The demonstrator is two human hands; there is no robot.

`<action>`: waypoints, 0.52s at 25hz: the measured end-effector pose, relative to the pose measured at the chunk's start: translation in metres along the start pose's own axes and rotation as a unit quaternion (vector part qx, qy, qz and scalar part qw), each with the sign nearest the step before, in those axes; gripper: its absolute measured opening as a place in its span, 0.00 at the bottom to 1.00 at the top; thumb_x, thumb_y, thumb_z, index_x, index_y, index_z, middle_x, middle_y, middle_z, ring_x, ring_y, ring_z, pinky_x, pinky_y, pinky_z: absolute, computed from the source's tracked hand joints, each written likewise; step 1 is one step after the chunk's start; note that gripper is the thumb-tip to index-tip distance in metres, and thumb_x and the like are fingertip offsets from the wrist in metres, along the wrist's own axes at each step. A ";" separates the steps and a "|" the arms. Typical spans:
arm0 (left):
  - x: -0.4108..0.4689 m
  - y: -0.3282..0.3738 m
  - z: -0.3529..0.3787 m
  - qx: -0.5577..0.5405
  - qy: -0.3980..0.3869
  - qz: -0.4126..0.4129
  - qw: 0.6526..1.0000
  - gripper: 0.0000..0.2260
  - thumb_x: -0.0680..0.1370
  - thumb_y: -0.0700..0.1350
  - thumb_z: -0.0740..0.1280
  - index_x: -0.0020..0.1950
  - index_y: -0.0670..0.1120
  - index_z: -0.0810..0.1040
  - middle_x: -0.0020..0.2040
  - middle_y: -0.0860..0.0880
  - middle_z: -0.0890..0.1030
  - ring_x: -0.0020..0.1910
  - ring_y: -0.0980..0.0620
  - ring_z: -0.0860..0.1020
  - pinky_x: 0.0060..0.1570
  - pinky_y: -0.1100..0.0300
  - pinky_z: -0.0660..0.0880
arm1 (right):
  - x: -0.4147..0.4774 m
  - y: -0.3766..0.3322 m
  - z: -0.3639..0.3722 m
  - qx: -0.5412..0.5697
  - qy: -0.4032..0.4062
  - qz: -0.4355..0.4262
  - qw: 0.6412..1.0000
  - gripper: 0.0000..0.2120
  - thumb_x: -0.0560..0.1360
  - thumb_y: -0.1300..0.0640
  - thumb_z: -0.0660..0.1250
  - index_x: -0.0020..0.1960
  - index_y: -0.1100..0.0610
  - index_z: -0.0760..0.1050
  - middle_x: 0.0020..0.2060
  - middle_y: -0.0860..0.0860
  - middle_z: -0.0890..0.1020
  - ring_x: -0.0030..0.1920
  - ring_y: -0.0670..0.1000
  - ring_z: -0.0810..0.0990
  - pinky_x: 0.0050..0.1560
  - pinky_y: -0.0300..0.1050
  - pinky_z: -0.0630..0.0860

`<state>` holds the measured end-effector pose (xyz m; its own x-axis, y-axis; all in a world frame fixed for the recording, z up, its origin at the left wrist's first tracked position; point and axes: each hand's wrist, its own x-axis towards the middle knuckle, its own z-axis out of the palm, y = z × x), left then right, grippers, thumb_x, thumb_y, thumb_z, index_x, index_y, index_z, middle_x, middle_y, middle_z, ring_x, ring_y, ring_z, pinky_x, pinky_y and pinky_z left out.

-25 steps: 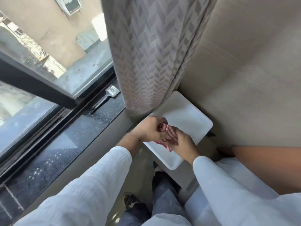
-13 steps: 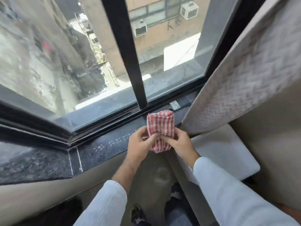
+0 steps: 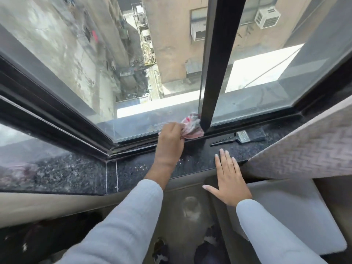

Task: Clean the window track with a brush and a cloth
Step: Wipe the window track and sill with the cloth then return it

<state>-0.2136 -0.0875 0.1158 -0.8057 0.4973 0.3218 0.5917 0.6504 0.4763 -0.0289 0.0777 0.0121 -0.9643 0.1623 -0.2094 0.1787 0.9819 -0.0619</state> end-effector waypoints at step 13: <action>-0.056 -0.120 -0.035 0.210 -0.055 0.095 0.972 0.14 0.76 0.36 0.62 0.56 0.40 0.85 0.53 0.42 0.86 0.51 0.42 0.86 0.47 0.50 0.85 | 0.008 0.010 0.004 -0.025 -0.015 -0.019 0.999 0.56 0.74 0.20 0.48 0.84 0.61 0.41 0.85 0.61 0.42 0.85 0.62 0.42 0.82 0.67 0.54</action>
<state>-0.2407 -0.2135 0.0689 -0.6874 0.6742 0.2701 0.7067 0.7067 0.0342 -0.0342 0.0887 0.0060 -0.9640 0.1220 -0.2364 0.1309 0.9912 -0.0221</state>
